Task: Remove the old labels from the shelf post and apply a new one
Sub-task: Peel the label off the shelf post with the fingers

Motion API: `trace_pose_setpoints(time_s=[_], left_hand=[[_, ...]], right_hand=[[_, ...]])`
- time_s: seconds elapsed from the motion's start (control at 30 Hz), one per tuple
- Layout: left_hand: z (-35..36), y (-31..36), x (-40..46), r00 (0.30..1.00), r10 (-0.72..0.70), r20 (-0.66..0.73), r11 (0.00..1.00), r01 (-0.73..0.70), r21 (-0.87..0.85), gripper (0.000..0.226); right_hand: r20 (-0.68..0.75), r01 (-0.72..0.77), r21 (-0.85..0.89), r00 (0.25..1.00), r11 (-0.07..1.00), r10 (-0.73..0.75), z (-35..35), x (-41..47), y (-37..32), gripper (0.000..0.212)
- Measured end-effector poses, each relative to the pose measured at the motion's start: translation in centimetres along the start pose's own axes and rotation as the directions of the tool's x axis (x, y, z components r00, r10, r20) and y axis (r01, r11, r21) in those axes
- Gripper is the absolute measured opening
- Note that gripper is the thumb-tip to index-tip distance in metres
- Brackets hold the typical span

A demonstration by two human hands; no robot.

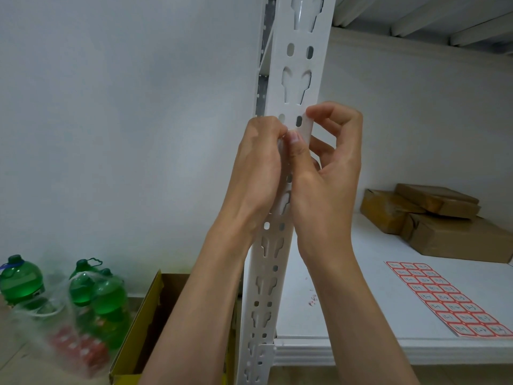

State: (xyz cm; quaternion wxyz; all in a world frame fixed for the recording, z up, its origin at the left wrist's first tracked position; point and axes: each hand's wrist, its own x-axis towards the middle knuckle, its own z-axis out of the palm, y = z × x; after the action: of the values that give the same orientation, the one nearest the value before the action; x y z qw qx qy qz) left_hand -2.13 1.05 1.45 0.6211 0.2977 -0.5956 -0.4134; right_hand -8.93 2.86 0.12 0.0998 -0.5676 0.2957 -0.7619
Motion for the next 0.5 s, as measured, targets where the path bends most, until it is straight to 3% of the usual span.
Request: trace_pose_setpoints(time_s=[0.13, 0.3, 0.5], left_hand=[[0.01, 0.17, 0.07, 1.0, -0.013, -0.007, 1.0, 0.013, -0.004, 0.031], [-0.02, 0.39, 0.18, 0.999, -0.042, -0.024, 0.999, 0.043, 0.017, 0.054], [-0.04, 0.64, 0.12, 0.998, -0.037, -0.041, 0.997, 0.039, 0.066, 0.059]], right_hand=[[0.0, 0.003, 0.001, 1.0, 1.0, -0.003, 0.08, -0.01, -0.01, 0.031], [0.001, -0.003, -0.003, 1.0, 1.0, 0.003, 0.14, -0.09, 0.05, 0.031], [-0.006, 0.001, -0.01, 1.0, 1.0, -0.001, 0.26, -0.11, -0.01, 0.029]])
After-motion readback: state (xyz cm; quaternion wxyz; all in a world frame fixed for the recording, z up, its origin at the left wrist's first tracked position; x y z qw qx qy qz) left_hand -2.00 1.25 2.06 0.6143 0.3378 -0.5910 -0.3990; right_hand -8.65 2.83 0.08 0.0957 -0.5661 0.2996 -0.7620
